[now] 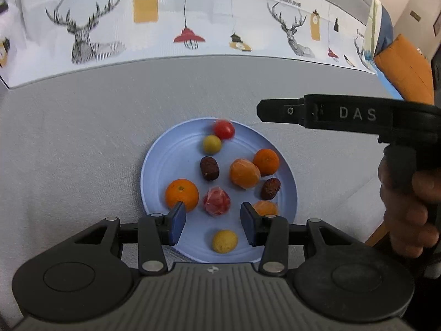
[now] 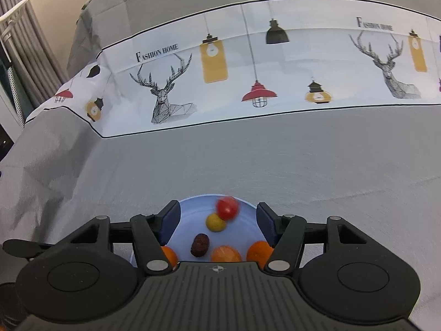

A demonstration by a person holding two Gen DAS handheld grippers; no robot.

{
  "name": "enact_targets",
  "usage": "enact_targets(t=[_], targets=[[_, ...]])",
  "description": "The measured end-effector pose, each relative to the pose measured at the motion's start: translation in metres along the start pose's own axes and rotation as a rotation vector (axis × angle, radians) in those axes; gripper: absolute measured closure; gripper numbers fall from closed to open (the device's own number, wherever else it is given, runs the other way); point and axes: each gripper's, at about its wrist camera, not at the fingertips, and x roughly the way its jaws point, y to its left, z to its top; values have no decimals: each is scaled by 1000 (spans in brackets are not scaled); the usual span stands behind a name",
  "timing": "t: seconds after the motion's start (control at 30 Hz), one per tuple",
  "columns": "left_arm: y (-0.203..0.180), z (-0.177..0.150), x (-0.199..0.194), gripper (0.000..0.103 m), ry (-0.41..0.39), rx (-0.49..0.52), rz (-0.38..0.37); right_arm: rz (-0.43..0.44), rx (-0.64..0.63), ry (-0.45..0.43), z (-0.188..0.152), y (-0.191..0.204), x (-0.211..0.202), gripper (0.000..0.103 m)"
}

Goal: Organize fruits

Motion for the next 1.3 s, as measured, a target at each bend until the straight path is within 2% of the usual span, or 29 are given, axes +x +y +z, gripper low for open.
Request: enact_targets(t=[0.1,0.13,0.2,0.27,0.37,0.5,0.67,0.83,1.03,1.3], targets=[[-7,-11,-16,47,-49,3,21,-25,-9,-3,-5,0,-13,29],[-8,-14,-22,41,-66,-2,29,-34,-14,-11,-7,1,-20,26],[-9,-22,-31,33,-92,-18,40,-64,-6,-13,-14,4,-33,12],[-10,-27,-38,27,-102,-37,52,-107,7,3,-27,7,-43,10],[-9,-32,-41,20,-97,-62,58,-105,23,-10,-39,10,-57,7],[-4,-29,-35,19,-71,-97,79,-148,1,-30,-42,9,-60,4],[3,-26,-25,19,-29,-136,140,-161,23,13,-43,-1,-46,4],[6,-26,-10,19,49,-133,171,-193,-53,42,-47,2,-31,4],[5,-27,4,17,104,-115,189,-235,-165,56,-51,12,-21,4],[6,-26,2,17,96,-134,202,-240,-179,61,-52,12,-21,3]])
